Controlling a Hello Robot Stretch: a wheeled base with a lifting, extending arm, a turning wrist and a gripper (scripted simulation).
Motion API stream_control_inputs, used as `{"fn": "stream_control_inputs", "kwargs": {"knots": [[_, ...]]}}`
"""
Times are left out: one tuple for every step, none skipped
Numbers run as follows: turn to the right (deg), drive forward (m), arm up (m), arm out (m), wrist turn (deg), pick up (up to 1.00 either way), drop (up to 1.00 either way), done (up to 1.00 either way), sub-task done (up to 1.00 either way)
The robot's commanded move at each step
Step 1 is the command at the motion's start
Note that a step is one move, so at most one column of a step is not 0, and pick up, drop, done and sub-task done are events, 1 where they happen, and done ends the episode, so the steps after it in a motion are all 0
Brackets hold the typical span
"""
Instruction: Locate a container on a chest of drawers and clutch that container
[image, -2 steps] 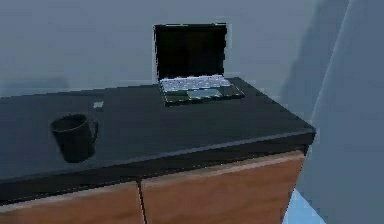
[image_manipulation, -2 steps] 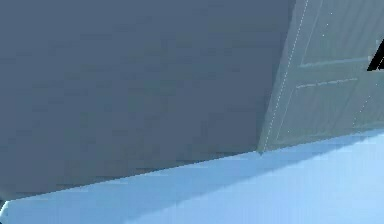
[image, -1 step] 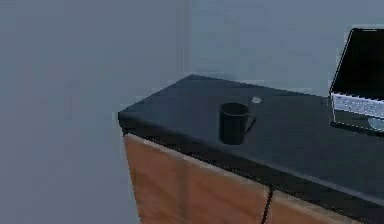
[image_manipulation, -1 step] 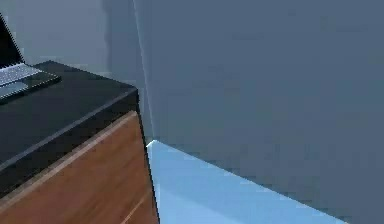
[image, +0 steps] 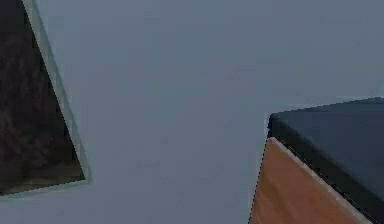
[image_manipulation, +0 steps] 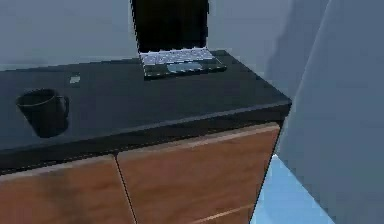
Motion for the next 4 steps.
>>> {"fn": "stream_control_inputs", "kwargs": {"knots": [[-30.0, 0.00, 0.00, 0.00, 0.0, 0.00, 0.00, 0.00, 0.00], [0.0, 0.00, 0.50, 0.00, 0.0, 0.00, 0.00, 0.00, 0.00], [0.0, 0.00, 0.38, 0.00, 0.0, 0.00, 0.00, 0.00, 0.00], [0.0, 0.00, 0.00, 0.20, 0.0, 0.00, 0.00, 0.00, 0.00]]}}
